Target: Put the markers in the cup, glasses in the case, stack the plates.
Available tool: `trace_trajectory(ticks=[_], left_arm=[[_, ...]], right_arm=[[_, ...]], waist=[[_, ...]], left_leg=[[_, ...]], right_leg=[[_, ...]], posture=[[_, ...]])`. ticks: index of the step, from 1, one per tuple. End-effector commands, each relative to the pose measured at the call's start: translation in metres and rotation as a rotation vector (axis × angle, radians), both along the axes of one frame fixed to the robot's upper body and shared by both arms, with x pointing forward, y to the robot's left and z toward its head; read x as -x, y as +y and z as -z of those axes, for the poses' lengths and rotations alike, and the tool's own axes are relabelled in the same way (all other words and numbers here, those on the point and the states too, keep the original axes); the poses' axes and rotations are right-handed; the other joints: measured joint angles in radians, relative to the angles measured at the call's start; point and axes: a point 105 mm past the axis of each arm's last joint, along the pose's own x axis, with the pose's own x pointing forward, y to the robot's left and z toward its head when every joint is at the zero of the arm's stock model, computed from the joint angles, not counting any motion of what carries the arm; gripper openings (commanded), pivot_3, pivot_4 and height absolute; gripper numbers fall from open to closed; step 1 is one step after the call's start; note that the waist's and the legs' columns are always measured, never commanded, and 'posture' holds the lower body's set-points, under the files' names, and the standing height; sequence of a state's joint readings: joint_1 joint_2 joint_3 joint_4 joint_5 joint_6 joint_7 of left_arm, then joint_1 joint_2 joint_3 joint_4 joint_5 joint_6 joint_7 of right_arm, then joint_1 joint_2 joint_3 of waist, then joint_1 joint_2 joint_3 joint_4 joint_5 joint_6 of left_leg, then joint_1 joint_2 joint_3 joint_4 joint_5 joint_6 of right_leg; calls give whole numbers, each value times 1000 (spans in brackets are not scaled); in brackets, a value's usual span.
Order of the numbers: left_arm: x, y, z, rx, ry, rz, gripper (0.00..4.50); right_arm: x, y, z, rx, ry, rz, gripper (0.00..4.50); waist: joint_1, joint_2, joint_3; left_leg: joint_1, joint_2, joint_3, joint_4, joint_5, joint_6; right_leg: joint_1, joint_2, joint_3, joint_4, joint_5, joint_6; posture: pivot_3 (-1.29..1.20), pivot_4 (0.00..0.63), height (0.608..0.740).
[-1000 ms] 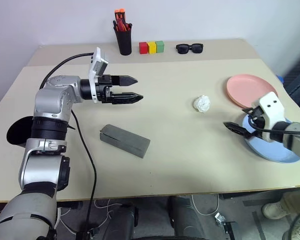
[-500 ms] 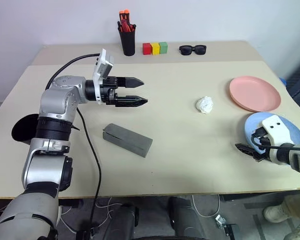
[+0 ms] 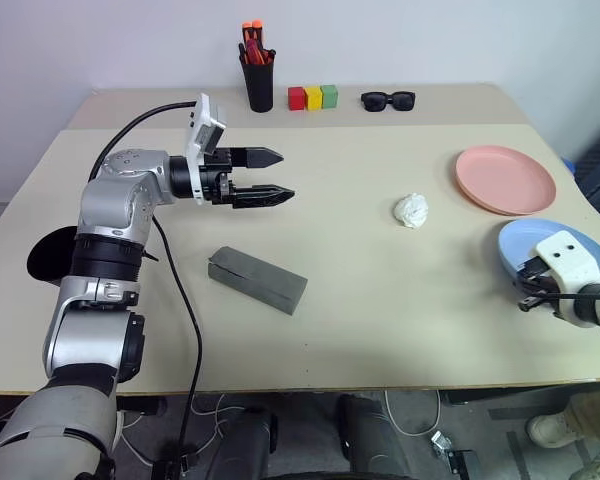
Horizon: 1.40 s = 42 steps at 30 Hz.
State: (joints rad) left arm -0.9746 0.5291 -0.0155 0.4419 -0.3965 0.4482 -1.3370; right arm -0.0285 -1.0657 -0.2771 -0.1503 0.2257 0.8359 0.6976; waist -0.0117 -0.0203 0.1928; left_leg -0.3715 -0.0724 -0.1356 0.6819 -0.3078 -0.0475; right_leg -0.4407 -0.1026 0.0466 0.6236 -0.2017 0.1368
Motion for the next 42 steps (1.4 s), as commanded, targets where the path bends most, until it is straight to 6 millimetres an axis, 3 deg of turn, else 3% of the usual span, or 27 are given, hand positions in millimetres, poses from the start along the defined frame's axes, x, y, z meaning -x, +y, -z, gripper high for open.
trace_trajectory(ticks=[1, 7, 11, 15, 19, 22, 25, 28, 31, 36, 39, 42], left_arm=[[-1, 4, -13, 28, -58, -14, 4500], [-3, 4, -19, 58, -80, -23, 4500], [-6, 3, -25, 87, -106, -47, 4500], [-9, 1, -25, 101, -112, -59, 4500], [-11, -1, -24, 103, -115, -69, 4500], [-10, 0, -25, 109, -115, -77, 4500], [-8, 3, -24, 106, -110, -85, 4500], [-7, 7, -23, 99, -109, -99, 4500], [-6, 8, -22, 101, -109, -108, 4500], [-5, 9, -21, 100, -106, -119, 4500], [-6, 10, -22, 103, -110, -125, 4500], [-6, 11, -22, 106, -113, -128, 4500]], right_arm=[[3, -11, -25, 21, -17, 9, 61], [-18, -23, -81, 120, -178, 11, 61], [-45, -23, -98, 166, -304, -3, 61], [-94, 7, -90, 102, -418, -109, 61], [-137, 19, -89, 110, -523, -121, 61], [-152, 21, -86, 74, -555, -96, 61], [-158, 20, -74, 207, -527, -110, 61], [-160, 18, -62, 138, -499, -73, 61], [-160, 20, -53, 63, -479, -53, 1033], [-164, 24, -63, 42, -529, -48, 3482], [-166, 30, -78, -33, -586, -56, 3482], [-169, 46, -96, -281, -646, -81, 3482]], waist=[[1, 0, 0], [-6, 2, 0], [-7, 2, 0], [-14, 3, 0], [-16, 4, 1], [-10, 4, 1], [-8, 4, 1], [-13, 4, 1], [-24, 4, 1], [-42, 4, 1], [-54, 4, 1], [-60, 4, 1]], left_leg=[[0, 0, 0, 0, 0, 0], [0, 0, 2, 0, 0, 0], [0, 1, 2, -1, 0, 0], [0, 1, 3, -1, 0, 0], [-2, 1, 4, -1, 2, -3], [-3, 0, 4, -3, 2, -5], [-4, 0, 4, -4, 2, -4], [-4, 0, 4, -5, 2, -4], [-3, 0, 4, -5, 2, -4], [-3, 0, 4, -5, 2, -4], [-2, 0, 4, -5, 2, -4], [-3, 0, 4, -5, 2, -4]], right_leg=[[0, 0, 0, 0, 0, 0], [0, 0, 0, -3, 1, 1], [0, 0, 0, -4, 1, 1], [0, 0, 0, -6, 2, 1], [-2, 0, 2, -7, 4, 2], [-3, 0, 2, -8, 4, 2], [-4, 0, 2, -11, 4, 2], [-3, 0, 2, -11, 4, 2], [-3, 0, 2, -10, 4, 2], [-3, 0, 2, -9, 4, 2], [-3, 0, 2, -9, 4, 2], [-3, 0, 2, -9, 4, 2]], posture=[[0, 150, 740], [0, 150, 740], [0, 150, 740], [0, 150, 740], [0, 150, 740], [0, 150, 740], [0, 150, 740], [0, 150, 740], [0, 150, 740], [0, 150, 740], [0, 150, 740], [0, 150, 740]])
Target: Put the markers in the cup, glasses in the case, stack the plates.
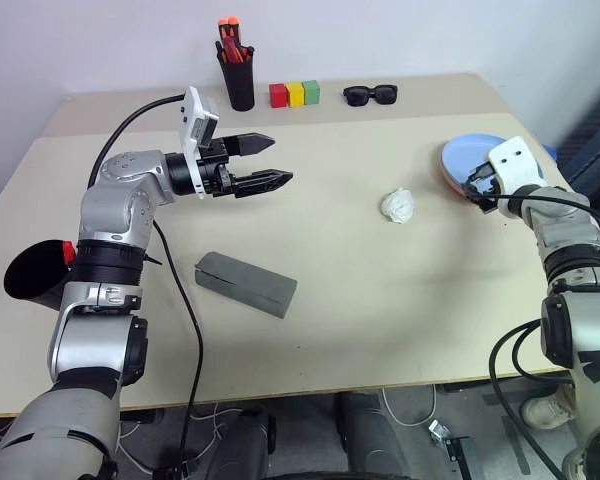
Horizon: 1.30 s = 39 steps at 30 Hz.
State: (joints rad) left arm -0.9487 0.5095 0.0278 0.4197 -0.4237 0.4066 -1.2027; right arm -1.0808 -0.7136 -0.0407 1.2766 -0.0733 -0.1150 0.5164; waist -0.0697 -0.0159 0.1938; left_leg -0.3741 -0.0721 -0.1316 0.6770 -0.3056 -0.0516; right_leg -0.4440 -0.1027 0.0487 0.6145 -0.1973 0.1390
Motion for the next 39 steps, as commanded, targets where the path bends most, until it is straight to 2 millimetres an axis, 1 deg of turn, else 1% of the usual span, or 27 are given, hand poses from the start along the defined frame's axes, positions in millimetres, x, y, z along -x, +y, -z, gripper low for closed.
trace_trajectory(ticks=[1, 3, 5, 8, 9, 11, 13, 16, 20, 22, 24, 26, 28, 29, 30, 32, 33, 35, 36, 38, 39], left_arm=[[3, 6, -16, 25, -62, -11, 4500], [4, 5, -17, 34, -56, -3, 4500], [5, 4, -18, 41, -66, 4, 4500], [8, 2, -18, 43, -63, 24, 4500], [9, 1, -17, 42, -56, 33, 4500], [9, 0, -16, 41, -53, 39, 4500], [9, -1, -15, 41, -48, 41, 4500], [9, -1, -15, 37, -42, 44, 4500], [9, -1, -16, 34, -40, 43, 4500], [10, 0, -16, 32, -40, 41, 4500], [10, 1, -16, 29, -43, 37, 4500], [10, 1, -16, 27, -44, 32, 4500], [10, 2, -16, 27, -46, 28, 4500], [10, 2, -16, 27, -47, 26, 4500], [10, 3, -17, 26, -47, 24, 4500], [9, 3, -17, 26, -50, 18, 4500], [9, 4, -17, 26, -51, 15, 4500], [10, 4, -17, 28, -51, 12, 4500], [10, 4, -17, 28, -51, 11, 4500], [10, 4, -17, 31, -51, 10, 4500], [10, 4, -17, 32, -52, 9, 4500]], right_arm=[[-7, 26, -45, -248, -143, -134, 3482], [-4, 46, -47, -364, -121, -253, 3482], [3, 64, -43, -389, -94, -352, 3482], [10, 84, -29, -406, -68, -378, 3482], [14, 92, -21, -397, -50, -388, 3482], [19, 102, -8, -396, -21, -384, 3482], [23, 110, 3, -354, 6, -386, 3482], [21, 106, 18, -289, 39, -333, 3482], [15, 102, 28, -209, 58, -284, 3482], [12, 102, 33, -217, 78, -269, 3482], [10, 101, 42, -192, 115, -258, 3482], [8, 104, 50, -229, 149, -253, 3482], [5, 104, 51, -252, 158, -246, 3482], [3, 104, 49, -264, 152, -248, 2961], [2, 104, 45, -291, 145, -253, 2648], [0, 102, 37, -332, 121, -251, 1682], [-1, 101, 34, -343, 110, -247, 1130], [-1, 97, 30, -363, 95, -240, 186], [-2, 94, 28, -369, 88, -234, 56], [-3, 87, 23, -404, 63, -208, 56], [-5, 75, 17, -400, 31, -155, 56]], waist=[[-3, 0, 0], [-3, 0, 0], [0, 0, 0], [8, 0, 0], [11, 0, 0], [15, 0, 0], [18, 1, 0], [23, 1, 0], [24, 1, 0], [24, 1, 0], [24, 1, 0], [23, 1, 0], [22, 1, 0], [22, 1, 0], [22, 1, 0], [23, 1, 0], [22, 1, 0], [23, 1, 0], [23, 1, 0], [23, 1, 0], [23, 1, 0]], left_leg=[[0, 0, 0, 0, 0, 0], [0, 0, 0, 0, 0, 0], [0, 0, 0, 0, 0, 0], [0, 0, -2, 1, 0, 0], [-1, 0, -2, 1, 0, 0], [-1, -1, -2, 2, 0, 0], [-1, -1, -2, 3, 0, 0], [0, -1, -1, 3, 0, 0], [0, 0, -1, 3, 0, 1], [0, 0, -1, 3, 0, 0], [0, 0, -1, 3, 0, 0], [0, 0, -1, 3, 0, 0], [0, 0, -1, 3, 0, 0], [0, 0, -1, 3, 0, 0], [0, 0, -1, 3, 0, 0], [0, 0, -1, 3, 0, 0], [0, 0, -1, 3, 0, 0], [0, 0, -1, 3, 0, 0], [0, 0, -1, 3, 0, 0], [0, 0, -1, 3, 0, 0], [0, 0, -1, 3, 0, 0]], right_leg=[[0, 0, 0, 0, 0, 0], [0, 0, 0, 0, 0, 0], [0, 0, 0, 0, 0, 0], [0, 0, 0, 1, 0, 0], [0, 0, 0, 1, 0, 0], [0, 0, 0, 1, 0, 0], [0, 0, 0, 2, 0, 0], [0, 0, 0, 3, 0, 0], [0, 0, 0, 3, 0, 0], [0, 0, 0, 3, 0, 0], [0, 0, 0, 3, 0, 0], [0, 0, 0, 2, 0, 0], [0, 0, 0, 2, 0, 0], [0, 0, 0, 2, 0, 0], [0, 0, 0, 2, 0, 0], [0, 0, 0, 2, 0, 0], [0, 0, 0, 2, 0, 0], [0, 0, 0, 2, 0, 0], [0, 0, 0, 2, 0, 0], [0, 0, 0, 2, 0, 0], [0, 0, 0, 2, 0, 0]], posture=[[0, 150, 740], [0, 150, 740], [0, 150, 740], [0, 150, 740], [0, 150, 740], [0, 150, 740], [0, 150, 740], [0, 150, 740], [0, 150, 740], [0, 150, 740], [0, 150, 740], [0, 150, 740], [0, 150, 740], [0, 150, 740], [0, 150, 740], [0, 150, 740], [0, 150, 740], [0, 150, 740], [0, 150, 740], [0, 150, 740], [0, 150, 740]])
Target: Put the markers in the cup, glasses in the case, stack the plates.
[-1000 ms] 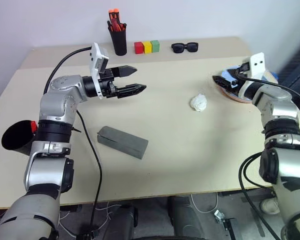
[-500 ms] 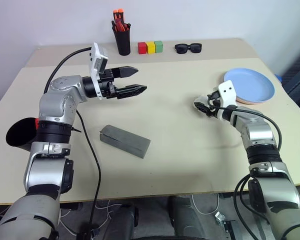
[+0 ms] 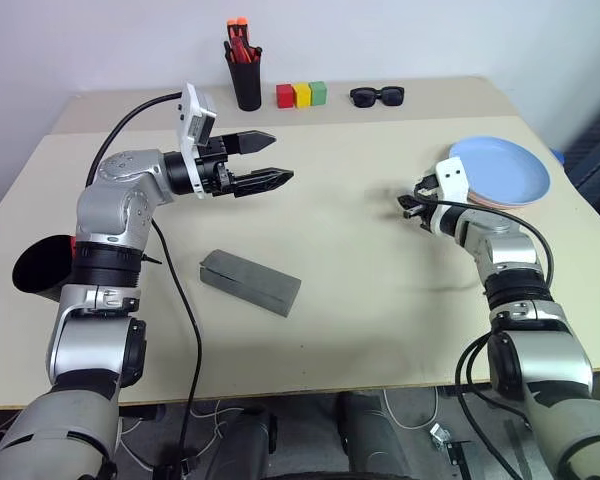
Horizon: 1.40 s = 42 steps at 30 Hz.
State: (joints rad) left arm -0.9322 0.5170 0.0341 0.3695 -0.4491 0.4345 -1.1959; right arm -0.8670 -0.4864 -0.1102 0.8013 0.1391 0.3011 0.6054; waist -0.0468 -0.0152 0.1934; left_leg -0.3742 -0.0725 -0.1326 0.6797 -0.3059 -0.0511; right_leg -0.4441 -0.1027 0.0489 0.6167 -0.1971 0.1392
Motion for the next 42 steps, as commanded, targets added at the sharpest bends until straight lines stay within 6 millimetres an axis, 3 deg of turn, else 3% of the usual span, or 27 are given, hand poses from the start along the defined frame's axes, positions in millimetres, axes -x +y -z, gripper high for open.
trace_trajectory(ticks=[1, 9, 12, 13, 15, 17, 21, 23, 26, 30, 33, 36, 39, 42], left_arm=[[4, 4, -13, 21, -47, -4, 4500], [3, 2, -13, 36, -6, -2, 4500], [3, 2, -12, 35, 1, -2, 4500], [3, 2, -12, 35, 5, -3, 4500], [3, 2, -12, 32, 3, -6, 4500], [3, 3, -12, 31, 4, -7, 4500], [4, 5, -11, 35, 10, -16, 4500], [5, 6, -11, 40, 10, -20, 4500], [6, 7, -12, 52, -4, -31, 4500], [13, 4, -14, 57, -28, -24, 4500], [20, 5, -14, 58, -42, -23, 4500], [23, 12, -8, 44, -51, -44, 4500], [24, 16, -1, 33, -70, -66, 4500], [31, 16, 2, 38, -81, -61, 4500]], right_arm=[[-7, -29, -31, -25, -107, 126, 56], [-4, -110, -49, 74, -186, 508, 56], [-1, -122, -55, 85, -215, 559, 56], [0, -124, -53, 102, -205, 563, 645], [0, -123, -47, 60, -179, 550, 1219], [1, -123, -43, 79, -167, 550, 2149], [-1, -121, -54, 141, -202, 529, 4229], [-2, -121, -66, 129, -249, 532, 4422], [-3, -108, -105, 15, -422, 445, 4422], [8, -64, -134, -167, -581, 100, 4422], [34, -13, -127, -128, -564, -243, 4422], [82, 31, -118, -185, -488, -571, 4422], [129, 55, -109, -180, -403, -792, 4422], [153, 63, -97, -114, -342, -867, 4422]], waist=[[1, 0, 0], [-1, 0, 0], [-7, 0, 0], [-10, 0, 0], [-19, 0, 0], [-24, 0, 0], [-25, 0, 0], [-25, 0, 0], [-25, 0, 0], [-24, 0, 0], [-19, 0, 0], [-12, 0, 0], [2, 2, 0], [8, 1, 0]], left_leg=[[0, 0, 0, 0, 0, 0], [0, 0, 0, -1, 0, 0], [0, 0, 1, -2, 0, 0], [0, 0, 1, -2, 0, 0], [0, 0, 1, -2, 0, 0], [0, 0, 1, -2, 0, 0], [0, 0, 1, -2, 0, 0], [0, 0, 1, -2, 0, 0], [0, 0, 1, -2, 0, 0], [0, 0, 1, -2, 0, 0], [0, 1, 0, -2, 0, 1], [0, 1, -1, -2, -1, 1], [0, 0, -1, 0, -2, 4], [0, 0, -1, 1, -3, 5]], right_leg=[[0, 0, 0, 0, 0, 0], [0, 0, 0, -1, 0, 0], [0, 0, 0, -1, 0, 0], [0, 0, 0, -1, 0, 0], [0, 0, 1, -1, 0, 0], [0, 0, 1, -1, 0, 0], [0, 0, 1, -1, 0, 0], [0, 0, 1, -1, 0, 0], [0, 0, 1, -1, 0, 0], [0, 0, 1, -2, 0, 0], [1, 0, 1, -1, 0, 0], [1, 0, 0, -1, 0, 0], [0, 0, 0, 0, 0, 0], [1, 0, 0, 0, 0, 0]], posture=[[0, 150, 740], [0, 150, 740], [0, 150, 740], [0, 150, 740], [0, 150, 740], [0, 150, 740], [0, 150, 740], [0, 150, 740], [0, 150, 740], [0, 150, 740], [0, 150, 740], [0, 150, 740], [0, 150, 740], [0, 150, 740]])
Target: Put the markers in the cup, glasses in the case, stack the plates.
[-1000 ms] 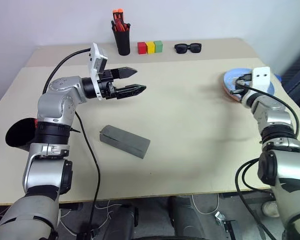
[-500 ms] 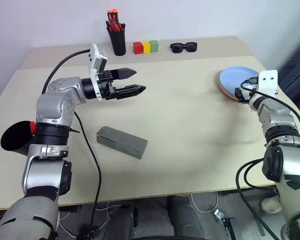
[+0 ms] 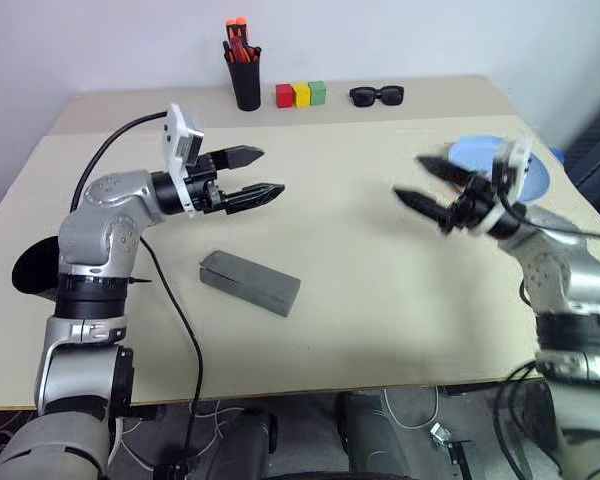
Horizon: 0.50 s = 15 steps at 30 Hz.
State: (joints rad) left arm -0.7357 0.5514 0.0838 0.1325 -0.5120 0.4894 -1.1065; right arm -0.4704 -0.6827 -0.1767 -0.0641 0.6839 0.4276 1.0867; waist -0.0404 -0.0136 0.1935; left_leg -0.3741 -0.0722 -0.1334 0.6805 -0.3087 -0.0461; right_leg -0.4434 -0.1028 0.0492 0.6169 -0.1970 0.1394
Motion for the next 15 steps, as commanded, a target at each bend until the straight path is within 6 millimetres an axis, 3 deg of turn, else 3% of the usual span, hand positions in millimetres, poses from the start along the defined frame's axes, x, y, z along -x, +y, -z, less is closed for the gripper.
trace_trajectory(ticks=[1, 9, 15], left_arm=[[12, 2, -13, 6, -94, 9, 4500], [19, -10, 14, 17, -60, 28, 4500], [22, -19, 26, 16, -43, 53, 4500]], right_arm=[[27, 11, -10, 66, -55, -82, 4422], [28, 4, 11, 170, -11, -18, 4422], [35, 2, 8, 187, -2, -35, 4422]], waist=[[2, -1, 0], [24, -1, -1], [29, -1, -1]], left_leg=[[1, 0, 0, 0, 0, 0], [2, 0, 1, 1, 0, 1], [1, 0, 1, 1, 0, 1]], right_leg=[[1, 0, 0, 0, 0, 0], [2, 0, 0, -1, 0, 0], [3, 0, 0, -2, 1, 0]], posture=[[0, 150, 740], [0, 150, 740], [0, 150, 740]])
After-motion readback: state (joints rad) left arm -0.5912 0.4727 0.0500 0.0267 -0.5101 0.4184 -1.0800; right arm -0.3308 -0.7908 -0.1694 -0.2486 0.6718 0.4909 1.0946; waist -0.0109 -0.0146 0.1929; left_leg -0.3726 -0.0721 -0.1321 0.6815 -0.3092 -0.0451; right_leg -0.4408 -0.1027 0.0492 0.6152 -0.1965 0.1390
